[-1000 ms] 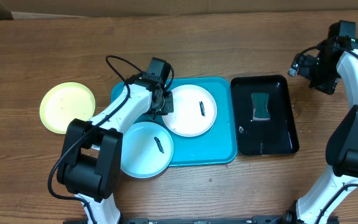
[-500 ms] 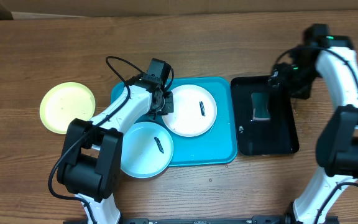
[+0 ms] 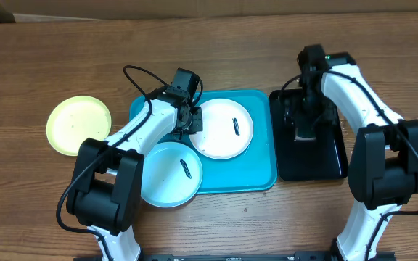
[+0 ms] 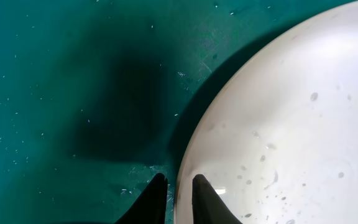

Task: Clean dirty plates on tray and stack at the side
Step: 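Lower right gripper into black tray and grasp the green sponge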

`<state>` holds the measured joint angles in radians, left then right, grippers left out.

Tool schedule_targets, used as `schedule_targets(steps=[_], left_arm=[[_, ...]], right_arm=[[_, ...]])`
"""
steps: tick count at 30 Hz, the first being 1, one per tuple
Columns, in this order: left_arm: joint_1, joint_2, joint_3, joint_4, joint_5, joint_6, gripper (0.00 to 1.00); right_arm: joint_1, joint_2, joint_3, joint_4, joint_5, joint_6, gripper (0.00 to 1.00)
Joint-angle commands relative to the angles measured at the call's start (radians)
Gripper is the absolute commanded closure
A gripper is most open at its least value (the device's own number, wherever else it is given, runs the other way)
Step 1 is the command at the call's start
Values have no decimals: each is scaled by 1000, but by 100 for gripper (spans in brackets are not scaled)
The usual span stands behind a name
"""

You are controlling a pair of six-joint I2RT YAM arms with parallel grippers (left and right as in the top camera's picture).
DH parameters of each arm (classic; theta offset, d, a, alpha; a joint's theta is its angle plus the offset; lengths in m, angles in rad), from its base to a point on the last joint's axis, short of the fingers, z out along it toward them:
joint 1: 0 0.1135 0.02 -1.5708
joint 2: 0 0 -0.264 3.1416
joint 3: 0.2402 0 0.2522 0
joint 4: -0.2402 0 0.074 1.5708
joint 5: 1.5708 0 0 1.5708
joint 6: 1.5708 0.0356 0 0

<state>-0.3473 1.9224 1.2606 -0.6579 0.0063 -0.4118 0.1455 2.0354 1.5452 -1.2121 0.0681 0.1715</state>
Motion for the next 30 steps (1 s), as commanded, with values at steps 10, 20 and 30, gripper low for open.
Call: schedule_targets(steps=[10,20,30], left_arm=[[-6,-28,-8,0,-9,15,83],[-6,-28,-8,0,-9,15,81],[-6,-28,-8,0,-7,16,81]], right_arm=[[-2,-36,-100,78,6,19,16],[-2,-36,-72,41,5,-18,50],[-3,-36,-38,103,5,-17,27]])
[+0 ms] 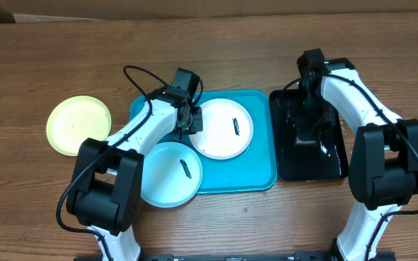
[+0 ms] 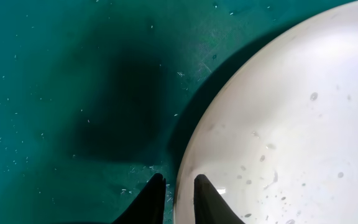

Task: Clean dirty plates on tray and stack at the side
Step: 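Lower right gripper into black tray and grasp the green sponge, then rub the sponge in the black tray with the right gripper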

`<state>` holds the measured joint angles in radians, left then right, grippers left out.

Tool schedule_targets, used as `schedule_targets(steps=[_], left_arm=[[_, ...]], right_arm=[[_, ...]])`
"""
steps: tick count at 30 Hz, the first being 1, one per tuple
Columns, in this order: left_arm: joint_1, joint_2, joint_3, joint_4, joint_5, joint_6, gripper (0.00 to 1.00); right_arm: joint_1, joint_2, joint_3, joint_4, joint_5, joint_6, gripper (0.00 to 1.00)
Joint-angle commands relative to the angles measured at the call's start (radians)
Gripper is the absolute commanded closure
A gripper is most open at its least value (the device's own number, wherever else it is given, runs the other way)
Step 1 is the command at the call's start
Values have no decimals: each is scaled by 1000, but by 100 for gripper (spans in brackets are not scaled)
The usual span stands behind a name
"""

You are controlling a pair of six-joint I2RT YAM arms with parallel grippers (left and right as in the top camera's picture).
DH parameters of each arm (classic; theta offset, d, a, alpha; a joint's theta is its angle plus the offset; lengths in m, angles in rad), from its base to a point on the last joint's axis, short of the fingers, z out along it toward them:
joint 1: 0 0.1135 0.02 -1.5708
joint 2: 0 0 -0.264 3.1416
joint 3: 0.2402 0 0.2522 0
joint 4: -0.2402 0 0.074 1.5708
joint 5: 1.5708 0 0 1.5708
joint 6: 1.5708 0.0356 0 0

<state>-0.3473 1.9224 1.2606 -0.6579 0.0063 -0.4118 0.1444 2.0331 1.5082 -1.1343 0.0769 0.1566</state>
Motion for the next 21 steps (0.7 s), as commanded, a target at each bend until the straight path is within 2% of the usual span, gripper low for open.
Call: schedule_targets(steps=[1,4,7,8,9,10,11,12,13,14,17,20,21], left_arm=[[-6,-28,-8,0,-7,16,81],[-6,-28,-8,-1,-7,16,80],[-6,-28,-8,-1,-7,16,80],[-6,-28,-8,0,-6,16,80],[-6,-28,-8,0,-7,16,80],[-6,-28,-8,0,-6,16,80],[-6,-28,-8,0,-6,16,80],[-6,-28,-8,0,-6,16,80],[-6,-28,-8,0,-7,16,80],[-6,-28,-8,0,-7,16,80],[-6,-28,-8,0,-6,16,80],[-6,-28,-8,-1,-7,16,80],[-6,-28,-8,-1,-7,16,80]], right_arm=[[-2,-34,-13,43,-4,-1,28],[-2,-32,-50,80,-4,1,41],[-2,-32,-69,93,-4,1,80],[-2,-32,-69,93,-4,1,83],[-2,-32,-69,93,-4,0,83],[-2,-32,-67,93,-4,0,78],[-2,-32,-61,89,-4,0,59],[-2,-32,-53,84,-3,0,32],[-2,-32,-44,80,-3,0,11],[-2,-32,-31,75,-3,0,7],[-2,-32,-8,79,-3,0,9],[-2,-32,-8,86,-3,1,29],[-2,-32,-9,85,-3,1,39]])
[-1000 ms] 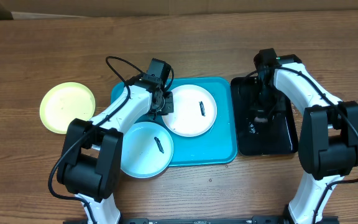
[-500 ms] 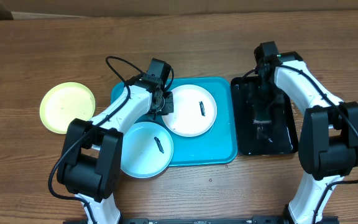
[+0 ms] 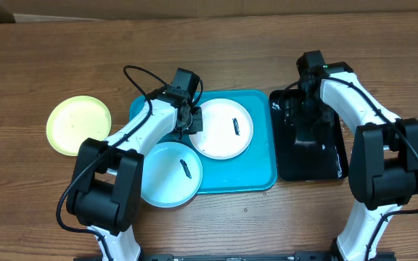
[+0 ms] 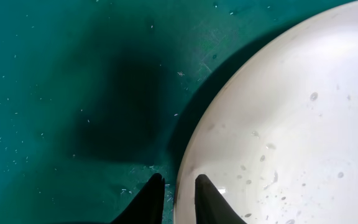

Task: Clean dirty plates on tray and stack at the side
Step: 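Rub the sponge in the black tray with the right gripper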

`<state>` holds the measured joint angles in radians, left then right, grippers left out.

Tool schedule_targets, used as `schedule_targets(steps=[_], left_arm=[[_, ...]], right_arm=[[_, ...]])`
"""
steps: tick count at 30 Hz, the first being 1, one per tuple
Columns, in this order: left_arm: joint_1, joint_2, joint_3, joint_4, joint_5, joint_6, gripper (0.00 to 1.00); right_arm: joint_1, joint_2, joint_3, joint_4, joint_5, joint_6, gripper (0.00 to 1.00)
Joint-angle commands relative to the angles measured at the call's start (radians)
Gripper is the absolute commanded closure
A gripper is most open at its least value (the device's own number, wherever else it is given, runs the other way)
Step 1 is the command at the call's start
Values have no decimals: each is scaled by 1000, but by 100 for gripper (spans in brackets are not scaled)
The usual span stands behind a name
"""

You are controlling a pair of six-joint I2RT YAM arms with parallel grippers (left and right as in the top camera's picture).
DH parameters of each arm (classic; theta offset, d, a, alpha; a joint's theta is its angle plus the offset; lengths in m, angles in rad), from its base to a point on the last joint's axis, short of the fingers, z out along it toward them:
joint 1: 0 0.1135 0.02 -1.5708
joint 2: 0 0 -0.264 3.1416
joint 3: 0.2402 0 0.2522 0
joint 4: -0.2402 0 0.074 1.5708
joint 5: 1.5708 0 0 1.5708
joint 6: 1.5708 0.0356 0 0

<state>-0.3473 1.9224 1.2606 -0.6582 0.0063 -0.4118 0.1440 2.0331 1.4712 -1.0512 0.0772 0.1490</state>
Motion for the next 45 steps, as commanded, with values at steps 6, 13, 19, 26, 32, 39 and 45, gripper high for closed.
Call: schedule_targets(steps=[6,13,19,26,32,39,45], left_arm=[[-6,-28,-8,0,-6,16,82],[-6,-28,-8,0,-6,16,88],[-6,-28,-8,-1,-6,16,87],[-6,-28,-8,-1,-6,16,85],[-6,-28,-8,-1,-6,16,84],[-6,-28,-8,-2,-6,16,82],[-6,-28,-8,-2,-6,16,82]], right_arm=[[-2,-32,28,19,-4,8,77],[-2,-33,33,20,-4,6,25],[-2,-34,51,-48,-4,8,41],[-2,-34,21,-49,-3,8,45],[-2,-32,11,-35,-3,8,49],[-2,-32,-6,-41,-4,8,48],[-2,-32,-35,-28,-4,13,53]])
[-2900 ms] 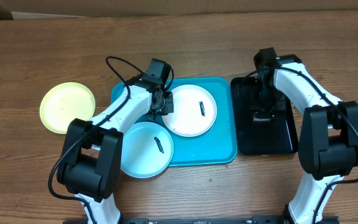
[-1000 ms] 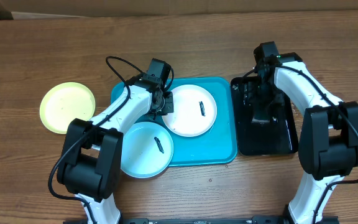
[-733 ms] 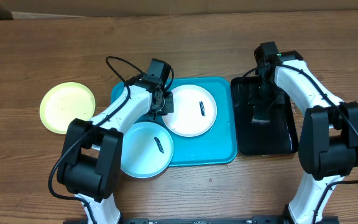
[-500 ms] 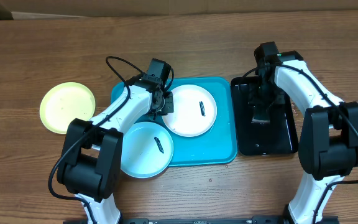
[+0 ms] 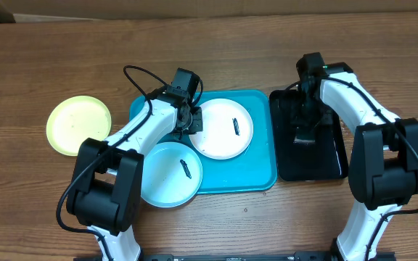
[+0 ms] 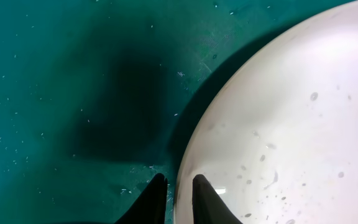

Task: Clean dirty plates on tray and stack at the side
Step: 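Rub the sponge in the black tray with the right gripper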

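A white plate (image 5: 223, 129) with a dark streak lies on the teal tray (image 5: 263, 163). In the left wrist view its speckled surface (image 6: 291, 124) fills the right side. My left gripper (image 6: 175, 182) stands at the plate's left rim, one finger on the tray side and one over the plate, shut on the rim. A light blue plate (image 5: 169, 174), also streaked, overhangs the tray's front left corner. On the table to the left rests a yellow plate (image 5: 78, 125). My right gripper (image 5: 302, 129) points down over the black tray (image 5: 329, 156); its jaws are hidden.
The black tray lies right beside the teal tray's right edge. Bare wooden table (image 5: 64, 58) runs along the back and the front. A cable (image 5: 140, 76) loops off the left arm above the teal tray.
The left fingers stand a little closer together on the white plate's rim. Plates and both trays lie where they were; the right gripper has hardly shifted over the black tray.
Throughout, my left gripper stayed at the white plate's left rim, its fingers' gap widening slightly and then narrowing again. My right gripper was over the black tray, then slightly nearer its front, then back toward its middle. No plate has moved.
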`<state>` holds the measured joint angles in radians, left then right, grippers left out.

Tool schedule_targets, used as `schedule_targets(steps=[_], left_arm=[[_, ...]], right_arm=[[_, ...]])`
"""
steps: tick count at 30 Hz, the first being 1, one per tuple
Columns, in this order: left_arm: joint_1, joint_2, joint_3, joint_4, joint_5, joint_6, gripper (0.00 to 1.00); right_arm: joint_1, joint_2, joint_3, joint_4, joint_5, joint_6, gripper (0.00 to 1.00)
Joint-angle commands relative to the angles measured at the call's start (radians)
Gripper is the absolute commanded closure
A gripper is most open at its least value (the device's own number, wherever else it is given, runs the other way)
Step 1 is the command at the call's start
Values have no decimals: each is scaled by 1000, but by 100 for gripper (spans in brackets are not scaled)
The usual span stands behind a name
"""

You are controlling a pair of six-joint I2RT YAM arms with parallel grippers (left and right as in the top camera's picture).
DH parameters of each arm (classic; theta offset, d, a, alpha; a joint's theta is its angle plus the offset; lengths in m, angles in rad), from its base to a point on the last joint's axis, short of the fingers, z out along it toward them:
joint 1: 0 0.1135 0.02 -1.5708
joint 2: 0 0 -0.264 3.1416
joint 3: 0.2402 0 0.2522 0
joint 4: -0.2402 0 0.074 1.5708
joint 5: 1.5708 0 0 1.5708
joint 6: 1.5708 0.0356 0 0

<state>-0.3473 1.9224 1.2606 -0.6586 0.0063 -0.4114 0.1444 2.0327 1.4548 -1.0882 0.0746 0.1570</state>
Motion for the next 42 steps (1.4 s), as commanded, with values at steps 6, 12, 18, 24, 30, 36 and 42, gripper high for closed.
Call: schedule_targets(steps=[6,12,18,24,30,36,42], left_arm=[[-6,-28,-8,2,-6,15,83],[-6,-28,-8,2,-6,13,73],[-6,-28,-8,2,-6,6,76],[-6,-28,-8,2,-6,6,90],[-6,-28,-8,1,-10,3,85],[-6,-28,-8,1,-10,3,84],[-6,-28,-8,2,-10,3,84]], right_arm=[[-2,-32,-14,16,-2,4,74],[-2,-32,14,2,-2,4,88],[-2,-32,14,1,-2,4,96],[-2,-32,14,-3,-12,3,96],[-2,-32,14,-18,-16,3,96],[-2,-32,16,-14,-16,3,96],[-2,-45,60,-55,-16,4,96]])
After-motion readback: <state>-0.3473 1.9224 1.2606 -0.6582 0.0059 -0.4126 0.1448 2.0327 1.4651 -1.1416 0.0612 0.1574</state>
